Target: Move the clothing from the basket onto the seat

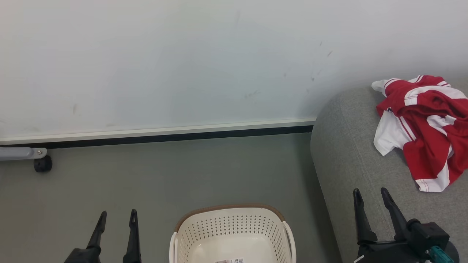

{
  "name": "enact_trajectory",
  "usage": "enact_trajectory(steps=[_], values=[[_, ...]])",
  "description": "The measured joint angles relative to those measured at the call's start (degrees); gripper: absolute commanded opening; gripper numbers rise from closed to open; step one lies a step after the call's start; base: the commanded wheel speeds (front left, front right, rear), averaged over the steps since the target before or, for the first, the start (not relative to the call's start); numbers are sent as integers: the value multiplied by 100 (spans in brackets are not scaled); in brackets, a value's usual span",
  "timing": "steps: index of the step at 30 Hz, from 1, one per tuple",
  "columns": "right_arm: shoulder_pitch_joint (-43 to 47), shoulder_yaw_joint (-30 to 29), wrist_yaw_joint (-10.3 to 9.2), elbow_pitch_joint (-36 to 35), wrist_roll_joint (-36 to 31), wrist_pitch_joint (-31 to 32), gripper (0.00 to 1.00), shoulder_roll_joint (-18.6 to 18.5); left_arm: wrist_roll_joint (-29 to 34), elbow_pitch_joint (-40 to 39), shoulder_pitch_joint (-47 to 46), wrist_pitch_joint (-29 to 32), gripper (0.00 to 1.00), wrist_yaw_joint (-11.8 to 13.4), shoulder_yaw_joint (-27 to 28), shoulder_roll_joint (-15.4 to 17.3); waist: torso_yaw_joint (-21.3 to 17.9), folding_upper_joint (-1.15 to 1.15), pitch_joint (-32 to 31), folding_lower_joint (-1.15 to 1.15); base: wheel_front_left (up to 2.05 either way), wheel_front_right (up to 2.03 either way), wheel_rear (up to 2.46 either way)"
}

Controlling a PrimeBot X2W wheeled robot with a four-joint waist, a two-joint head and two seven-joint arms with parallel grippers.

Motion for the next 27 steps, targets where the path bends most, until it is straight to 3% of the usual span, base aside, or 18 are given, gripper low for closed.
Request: enact_trajectory(steps=[2, 3, 14, 27], values=[[1, -12, 0, -2, -1, 0, 100, 10, 42, -13, 2, 0, 100, 0, 5, -2, 7, 0, 7, 0, 0, 0, 0], [2, -20, 0, -2, -1, 0, 0, 13, 56, -30, 3, 0, 0, 0, 5, -2, 12, 0, 11, 0, 0, 0, 0], [220, -81, 52, 343, 214, 105, 0, 140, -157, 308, 146, 115, 0, -62, 16, -142, 14, 0, 17, 0, 0, 0, 0], [175, -436, 249, 426, 1285, 424, 0, 248, -1236, 368, 94, 424, 0, -267, 276, -237, 17, 0, 25, 0, 0, 0, 0]])
